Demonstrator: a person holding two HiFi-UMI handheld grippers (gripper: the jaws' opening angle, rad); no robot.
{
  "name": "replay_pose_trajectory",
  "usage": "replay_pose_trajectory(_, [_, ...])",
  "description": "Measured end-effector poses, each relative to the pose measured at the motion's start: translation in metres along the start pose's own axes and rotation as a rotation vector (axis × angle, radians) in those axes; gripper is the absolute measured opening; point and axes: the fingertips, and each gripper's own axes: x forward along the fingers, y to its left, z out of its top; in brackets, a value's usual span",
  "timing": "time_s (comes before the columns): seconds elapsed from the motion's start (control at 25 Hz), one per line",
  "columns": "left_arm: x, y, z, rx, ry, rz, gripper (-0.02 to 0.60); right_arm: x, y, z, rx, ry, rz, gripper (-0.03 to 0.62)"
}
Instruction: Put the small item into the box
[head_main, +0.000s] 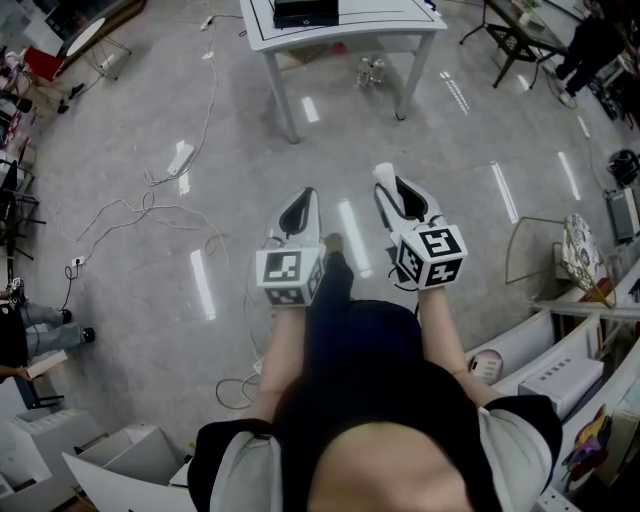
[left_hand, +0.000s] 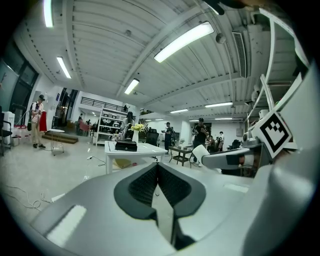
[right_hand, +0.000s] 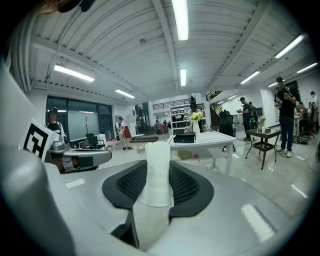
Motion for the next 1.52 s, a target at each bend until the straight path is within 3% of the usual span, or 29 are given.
replay_pose_trajectory(1.52, [0.176, 0.108, 0.047, -0.029, 0.014, 0.064, 0.011, 0.182, -0.080, 0.059, -0.009, 0.065, 0.051, 0.138])
